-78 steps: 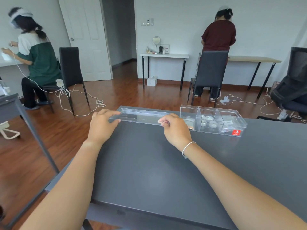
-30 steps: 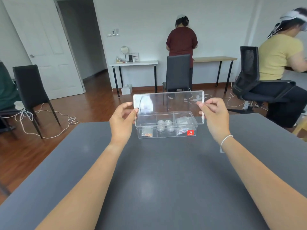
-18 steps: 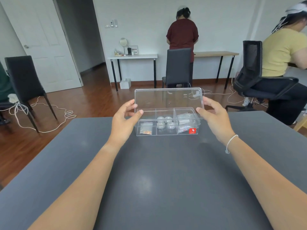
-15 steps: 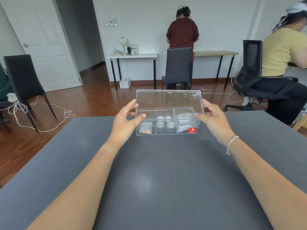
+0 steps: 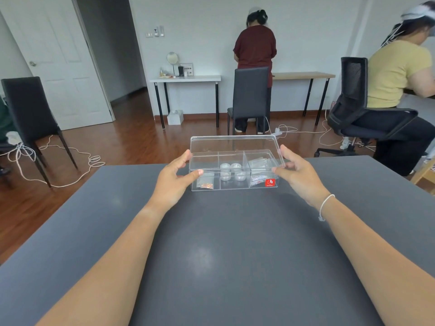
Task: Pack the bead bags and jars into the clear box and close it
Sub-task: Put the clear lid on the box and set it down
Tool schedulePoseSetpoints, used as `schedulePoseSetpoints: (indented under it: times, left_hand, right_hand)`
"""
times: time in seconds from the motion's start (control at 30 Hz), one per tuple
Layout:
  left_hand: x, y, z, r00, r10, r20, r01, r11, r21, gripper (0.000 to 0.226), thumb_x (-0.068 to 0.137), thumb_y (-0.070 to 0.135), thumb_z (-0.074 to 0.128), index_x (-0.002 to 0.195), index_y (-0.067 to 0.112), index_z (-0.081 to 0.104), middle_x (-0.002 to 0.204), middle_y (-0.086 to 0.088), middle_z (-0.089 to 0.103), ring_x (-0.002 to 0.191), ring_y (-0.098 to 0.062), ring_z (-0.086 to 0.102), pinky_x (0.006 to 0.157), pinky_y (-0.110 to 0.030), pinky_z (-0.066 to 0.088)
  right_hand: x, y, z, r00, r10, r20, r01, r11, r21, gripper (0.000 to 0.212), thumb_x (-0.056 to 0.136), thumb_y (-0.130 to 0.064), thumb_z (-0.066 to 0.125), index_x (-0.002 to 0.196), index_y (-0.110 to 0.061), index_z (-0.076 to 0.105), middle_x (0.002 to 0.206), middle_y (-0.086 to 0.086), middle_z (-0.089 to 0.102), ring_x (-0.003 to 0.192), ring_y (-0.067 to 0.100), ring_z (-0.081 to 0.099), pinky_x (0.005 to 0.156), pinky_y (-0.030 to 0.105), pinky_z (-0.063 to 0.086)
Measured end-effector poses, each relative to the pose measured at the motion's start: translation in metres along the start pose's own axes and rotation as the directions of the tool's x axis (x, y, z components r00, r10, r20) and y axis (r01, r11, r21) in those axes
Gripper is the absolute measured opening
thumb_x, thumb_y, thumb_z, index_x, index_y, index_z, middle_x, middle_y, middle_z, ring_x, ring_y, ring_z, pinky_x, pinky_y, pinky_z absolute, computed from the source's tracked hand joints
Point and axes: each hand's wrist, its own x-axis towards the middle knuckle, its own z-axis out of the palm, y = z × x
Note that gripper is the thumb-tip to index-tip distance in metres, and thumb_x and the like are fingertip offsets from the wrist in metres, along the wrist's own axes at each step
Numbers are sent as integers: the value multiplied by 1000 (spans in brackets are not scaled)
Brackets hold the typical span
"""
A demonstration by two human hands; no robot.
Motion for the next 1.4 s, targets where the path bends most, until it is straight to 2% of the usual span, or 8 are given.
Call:
schedulePoseSetpoints:
  times: [0.1,0.2,0.27,0.53,0.7,0.97,1.4]
  left_hand:
    - [0,-2,-1,1000,-24,-3,24,1000,-14,63,77,31,69,133,29,42,139,14,47,121,5,39,95,-11,24]
    - [0,-6,0,999,-38,1,38,999,7,62,77,34,68,132,28,42,140,12,45,124,3,38,99,-15,23]
    - [1,-7,0,999,-39,2,39,999,18,62,77,35,68,133,27,42,140,11,45,127,-1,38,100,-17,24]
    - [1,-8,1,999,-33,-6,33,998,44,60,78,38,65,133,28,42,141,12,44,129,-4,38,101,-18,24]
    - [-1,-7,0,1000,-30,-8,30,997,65,60,79,39,65,133,27,42,142,10,43,129,-5,37,101,-19,24]
    - [0,-8,1,999,-41,-14,42,994,105,59,79,39,64,132,25,43,142,6,44,130,-8,37,100,-20,24]
    - [0,-11,1,997,-74,-13,75,991,115,60,78,41,64,132,25,44,140,4,46,129,-10,38,100,-22,25]
  right_hand:
    - [-1,0,2,1000,1,1,0,1000,-11,60,86,-14,58,139,-25,32,144,-6,40,113,10,46,88,22,39]
    - [-1,2,2,1000,21,4,-21,999,-33,59,86,-19,58,139,-26,32,147,-4,37,127,17,41,100,33,40]
    - [-1,3,2,1000,28,6,-28,999,-40,58,87,-20,57,139,-25,32,147,-3,36,130,19,39,102,37,39]
    - [-2,4,4,999,36,26,-34,998,-46,56,88,-21,55,139,-25,32,145,-3,39,129,19,42,101,37,40]
    - [-3,4,4,999,26,30,-25,999,-35,55,88,-21,55,138,-25,34,143,-4,43,120,12,46,97,32,43]
    - [-2,5,5,999,39,25,-37,998,-53,55,87,-23,56,138,-26,34,144,-3,41,127,19,44,99,37,43]
    - [0,7,4,998,53,29,-51,997,-53,54,87,-25,56,137,-25,36,144,-2,42,129,20,43,103,38,40]
